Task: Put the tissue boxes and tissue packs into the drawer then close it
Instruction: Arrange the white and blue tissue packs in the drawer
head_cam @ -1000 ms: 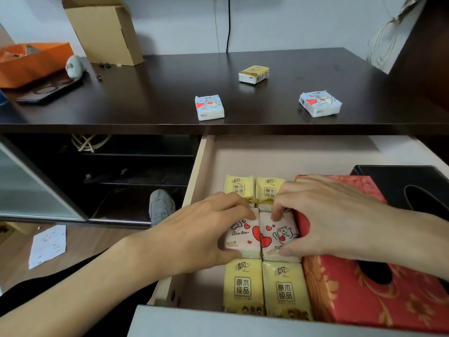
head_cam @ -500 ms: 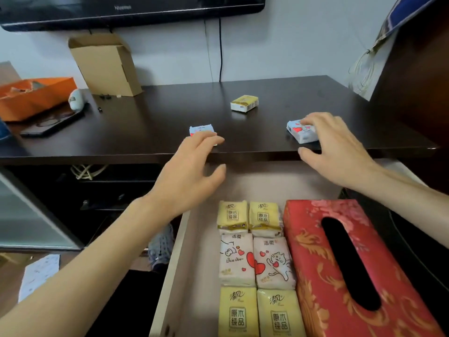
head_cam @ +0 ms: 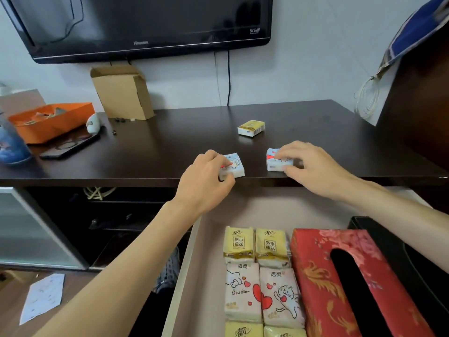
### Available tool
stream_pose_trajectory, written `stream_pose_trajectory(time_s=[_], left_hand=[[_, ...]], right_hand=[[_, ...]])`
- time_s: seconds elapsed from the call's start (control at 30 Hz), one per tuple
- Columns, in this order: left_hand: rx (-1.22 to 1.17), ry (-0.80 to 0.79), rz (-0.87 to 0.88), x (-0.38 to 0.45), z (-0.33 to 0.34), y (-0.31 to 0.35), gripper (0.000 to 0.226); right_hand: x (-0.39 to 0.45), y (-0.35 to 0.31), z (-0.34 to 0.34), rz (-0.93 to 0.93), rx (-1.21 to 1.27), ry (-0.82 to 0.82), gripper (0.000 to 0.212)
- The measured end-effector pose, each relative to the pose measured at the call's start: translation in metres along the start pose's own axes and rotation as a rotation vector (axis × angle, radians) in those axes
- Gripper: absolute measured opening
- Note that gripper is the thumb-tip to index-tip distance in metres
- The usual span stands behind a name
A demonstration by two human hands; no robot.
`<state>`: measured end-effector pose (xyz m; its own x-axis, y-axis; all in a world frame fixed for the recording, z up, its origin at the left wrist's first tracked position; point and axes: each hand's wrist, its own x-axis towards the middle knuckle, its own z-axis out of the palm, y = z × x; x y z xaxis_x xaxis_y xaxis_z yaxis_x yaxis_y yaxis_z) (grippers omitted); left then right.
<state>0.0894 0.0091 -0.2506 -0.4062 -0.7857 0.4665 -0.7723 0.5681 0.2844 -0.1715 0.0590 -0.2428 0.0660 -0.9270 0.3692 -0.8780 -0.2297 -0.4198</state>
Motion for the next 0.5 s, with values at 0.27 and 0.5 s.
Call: stream_pose_trajectory(time_s=[0.27, 0.5], left_hand=[[-0.168, -0.183, -0.023, 0.016, 0.008, -0.013, 0.075], [-0.193, -0.158, -0.004, 0.011, 0.004, -0.007, 0.064]], right_hand=[[0.029, 0.002, -0.007, 0.128, 0.041, -0.103, 0.077], [0.025, -0.014, -0.002, 0.093, 0.092, -0.119, 0.071]])
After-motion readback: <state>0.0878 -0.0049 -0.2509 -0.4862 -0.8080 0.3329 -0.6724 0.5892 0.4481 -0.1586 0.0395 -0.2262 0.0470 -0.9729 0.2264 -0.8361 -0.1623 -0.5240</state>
